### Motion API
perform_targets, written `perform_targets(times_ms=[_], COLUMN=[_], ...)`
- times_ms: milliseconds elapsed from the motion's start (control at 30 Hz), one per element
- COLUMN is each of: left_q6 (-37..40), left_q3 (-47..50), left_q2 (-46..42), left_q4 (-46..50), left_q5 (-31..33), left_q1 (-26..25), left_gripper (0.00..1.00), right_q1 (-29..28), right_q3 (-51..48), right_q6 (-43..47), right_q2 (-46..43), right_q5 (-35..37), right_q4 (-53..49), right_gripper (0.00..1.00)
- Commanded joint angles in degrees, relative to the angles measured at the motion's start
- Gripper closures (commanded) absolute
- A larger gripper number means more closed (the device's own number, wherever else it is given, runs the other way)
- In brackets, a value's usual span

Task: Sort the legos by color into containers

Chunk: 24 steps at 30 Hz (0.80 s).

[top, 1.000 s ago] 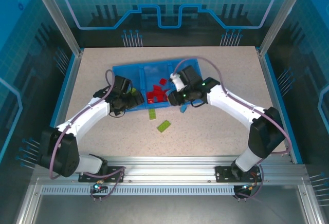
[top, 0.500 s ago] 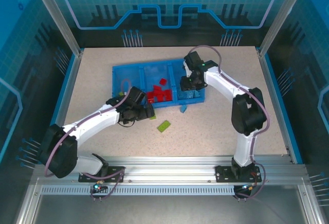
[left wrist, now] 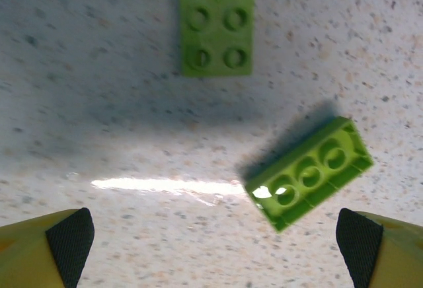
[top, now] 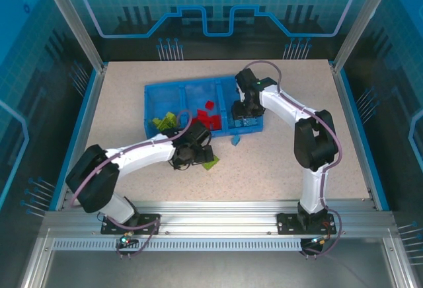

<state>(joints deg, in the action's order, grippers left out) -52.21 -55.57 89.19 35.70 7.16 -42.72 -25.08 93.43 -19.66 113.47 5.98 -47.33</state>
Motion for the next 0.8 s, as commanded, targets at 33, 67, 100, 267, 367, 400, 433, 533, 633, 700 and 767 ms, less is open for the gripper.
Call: perform_targets(times_ms=[33, 67, 100, 267, 367, 400, 433, 533, 633, 700, 767], left_q6=[-7.1, -8.4, -9.9, -17.6, -21.9, -23.2, -24.2, -26.1, -27.1, -27.3, -27.4], left_q3=[-3.7, -4.2, -4.9, -7.6, -7.7, -7.9, -8.0, -9.7, -10.8, -11.5, -12.3], left_q2=[3.9, 4.7, 5.4, 8.9, 9.5, 9.7, 9.9, 10.9, 11.7, 12.5, 13.6], left_q4=[0.8, 1.1, 1.8, 5.1, 4.0, 3.8, 3.8, 4.8, 3.7, 2.8, 3.3], left_q5=[-3.3, -3.2, -3.3, -4.6, -5.0, -5.1, -5.3, -5.2, -4.9, -5.4, -5.8], left_q1=[-1.7, -1.8, -1.9, -1.9, -1.9, -2.0, -1.9, -1.9, -1.9, -2.0, -2.0], left_gripper=[0.01, 0.01, 0.01, 0.01, 0.01, 0.01, 0.01, 0.01, 0.01, 0.01, 0.01], right_q1=[-0.1, -0.1, -0.1, -0.1, -0.1, 0.0, 0.1, 0.4, 0.5, 0.6, 0.7], right_q3=[-2.0, -2.4, -2.7, -5.2, -6.4, -6.8, -7.0, -8.1, -9.4, -10.1, -10.6], right_q6=[-1.2, -1.3, -1.4, -1.9, -2.0, -2.0, -2.0, -2.0, -2.3, -2.4, -2.3], right_q2=[-4.3, -4.8, -5.3, -7.3, -8.1, -8.2, -8.3, -8.6, -9.1, -9.3, -9.5], right_q5=[-0.7, -0.8, -0.8, -1.0, -1.2, -1.2, -1.2, -1.5, -1.8, -2.1, -2.3], right_q4=[0.0, 0.0, 0.2, 2.0, 2.8, 3.0, 3.1, 3.7, 4.8, 5.3, 5.5], right_gripper=[0.39, 0.39, 0.39, 0.38, 0.37, 0.37, 0.37, 0.37, 0.37, 0.37, 0.37])
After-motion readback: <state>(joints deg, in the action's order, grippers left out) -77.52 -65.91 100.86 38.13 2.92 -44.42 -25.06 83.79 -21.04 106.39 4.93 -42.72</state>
